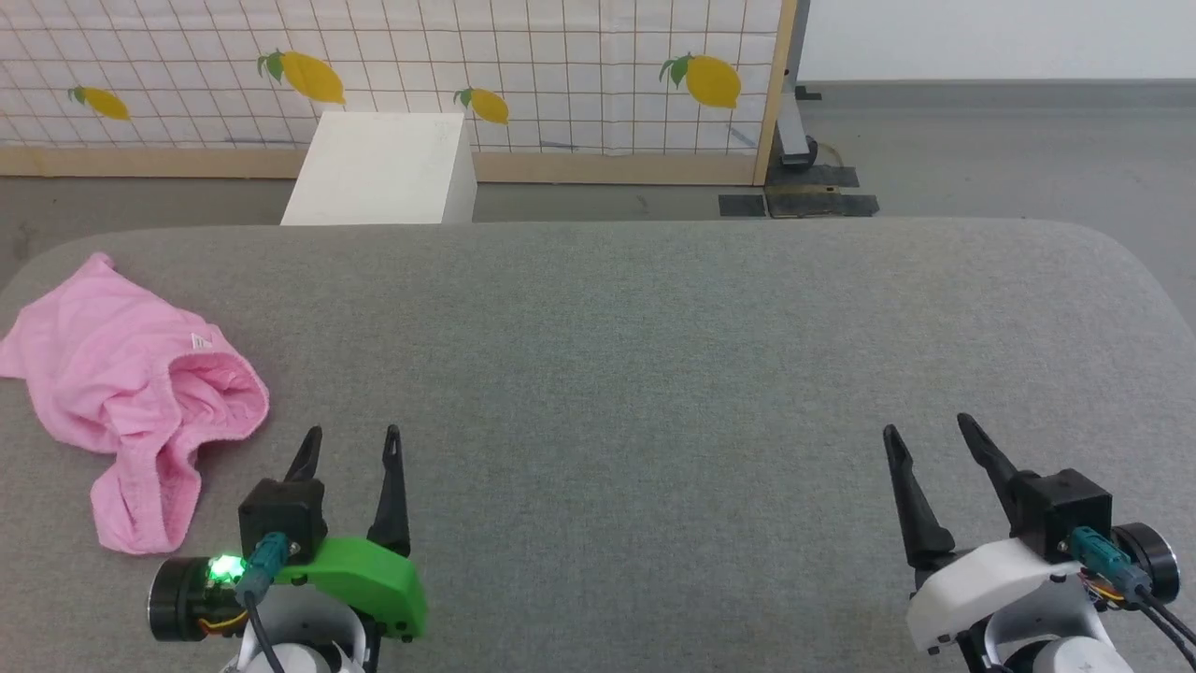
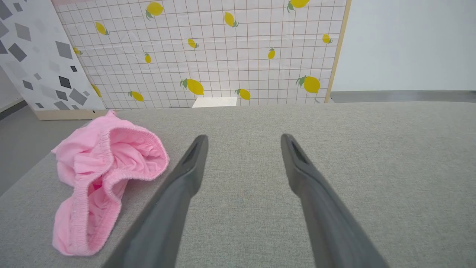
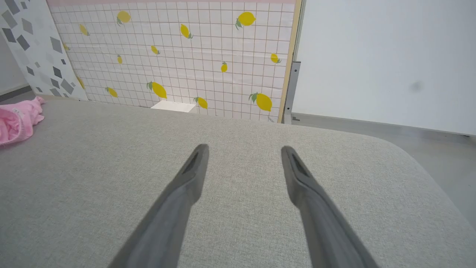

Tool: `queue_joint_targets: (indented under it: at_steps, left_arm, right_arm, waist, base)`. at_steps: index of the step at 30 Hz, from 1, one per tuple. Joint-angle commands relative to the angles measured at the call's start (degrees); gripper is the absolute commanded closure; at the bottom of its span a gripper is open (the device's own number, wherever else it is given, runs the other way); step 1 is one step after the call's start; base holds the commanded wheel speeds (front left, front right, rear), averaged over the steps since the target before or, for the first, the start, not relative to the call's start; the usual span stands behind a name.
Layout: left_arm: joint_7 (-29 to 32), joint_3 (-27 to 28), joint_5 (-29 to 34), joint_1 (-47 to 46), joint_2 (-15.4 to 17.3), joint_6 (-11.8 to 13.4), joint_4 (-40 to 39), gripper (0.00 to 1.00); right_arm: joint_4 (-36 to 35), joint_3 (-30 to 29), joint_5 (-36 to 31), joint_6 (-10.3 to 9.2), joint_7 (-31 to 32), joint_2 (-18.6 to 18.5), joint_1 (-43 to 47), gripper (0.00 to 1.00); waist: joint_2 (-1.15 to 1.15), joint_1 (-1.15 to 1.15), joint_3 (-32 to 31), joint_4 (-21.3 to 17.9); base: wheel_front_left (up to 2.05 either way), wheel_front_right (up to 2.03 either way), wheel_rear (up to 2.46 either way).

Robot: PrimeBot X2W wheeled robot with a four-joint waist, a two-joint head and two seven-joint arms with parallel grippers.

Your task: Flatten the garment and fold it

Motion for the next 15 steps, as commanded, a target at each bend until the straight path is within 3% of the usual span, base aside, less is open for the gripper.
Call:
queue_joint_targets:
  at_steps: [1, 15]
  left_arm:
    - [-0.55, -0.08, -0.54, -0.04, 0.05, -0.12, 0.34, 0.00]
    - [-2.25, -0.11, -1.80, -0.20, 0.40, 0.09, 1.58, 0.00]
  right_arm:
    - [0.34, -0.10, 0.81, -0.01, -0.64, 0.00, 0.27, 0.00]
    - [1.73, -0.11, 2.11, -0.02, -2.29, -0.01, 0.24, 0.00]
  waist:
    - [0.06, 0.00, 0.01, 0.20]
    - [0.11, 0.00, 0.17, 3.91]
  base:
    - [0.00, 0.00, 0.00]
    - [0.00, 0.00, 0.00]
